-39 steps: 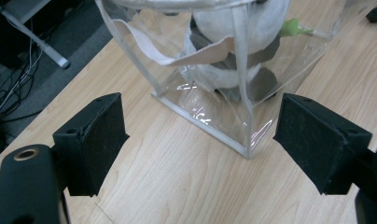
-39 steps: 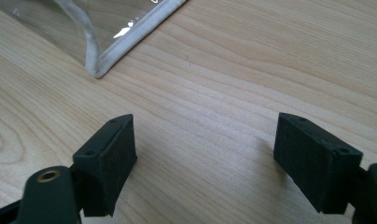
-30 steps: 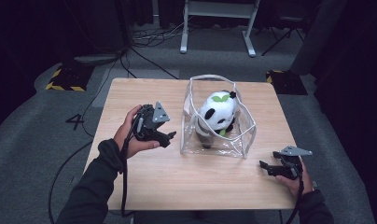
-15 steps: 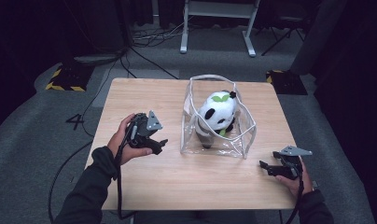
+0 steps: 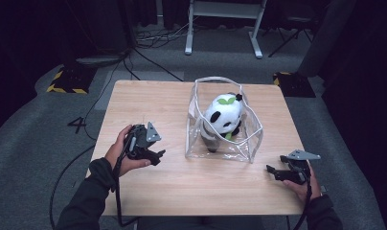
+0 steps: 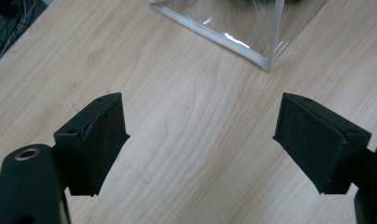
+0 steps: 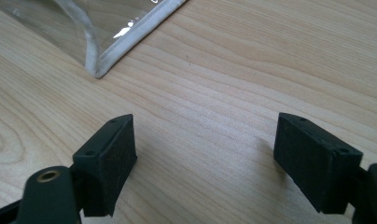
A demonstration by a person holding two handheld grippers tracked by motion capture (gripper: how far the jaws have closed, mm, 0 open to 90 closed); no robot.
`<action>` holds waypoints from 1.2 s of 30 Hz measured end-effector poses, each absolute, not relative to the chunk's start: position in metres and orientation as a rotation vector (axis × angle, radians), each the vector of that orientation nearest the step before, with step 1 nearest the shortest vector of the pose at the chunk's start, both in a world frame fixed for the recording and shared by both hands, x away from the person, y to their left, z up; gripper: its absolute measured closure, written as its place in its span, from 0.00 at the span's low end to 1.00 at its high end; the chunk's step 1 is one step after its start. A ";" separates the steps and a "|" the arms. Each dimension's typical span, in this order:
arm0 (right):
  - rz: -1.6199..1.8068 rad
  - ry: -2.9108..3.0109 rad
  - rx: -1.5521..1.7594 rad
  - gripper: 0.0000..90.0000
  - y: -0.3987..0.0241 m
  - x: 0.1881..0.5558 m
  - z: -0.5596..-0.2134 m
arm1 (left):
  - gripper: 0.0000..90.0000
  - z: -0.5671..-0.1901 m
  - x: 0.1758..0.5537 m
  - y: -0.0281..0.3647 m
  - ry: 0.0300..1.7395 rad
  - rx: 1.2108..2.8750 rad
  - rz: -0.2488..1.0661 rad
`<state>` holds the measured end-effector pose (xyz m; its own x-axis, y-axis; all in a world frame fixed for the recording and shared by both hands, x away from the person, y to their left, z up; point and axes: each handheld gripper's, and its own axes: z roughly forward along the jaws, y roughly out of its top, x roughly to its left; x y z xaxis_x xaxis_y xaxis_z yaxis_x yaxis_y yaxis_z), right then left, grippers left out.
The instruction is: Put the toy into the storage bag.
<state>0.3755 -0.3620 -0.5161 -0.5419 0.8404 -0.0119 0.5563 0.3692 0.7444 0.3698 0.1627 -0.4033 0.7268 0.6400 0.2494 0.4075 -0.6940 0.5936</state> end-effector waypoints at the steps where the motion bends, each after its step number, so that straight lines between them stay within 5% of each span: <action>1: 0.994 2.245 1.216 0.23 -0.362 0.375 -0.516 | 0.18 -0.405 0.369 0.164 0.804 2.418 0.610; 36: 0.994 2.245 1.216 0.23 -0.362 0.375 -0.516 | 0.18 -0.458 0.357 0.213 0.984 2.419 0.599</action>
<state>0.3755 -0.3620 -0.5161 -0.5418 0.8405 -0.0115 0.5566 0.3689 0.7444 0.3573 0.2129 -0.4579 0.6497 0.7281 0.2185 0.5288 -0.6394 0.5582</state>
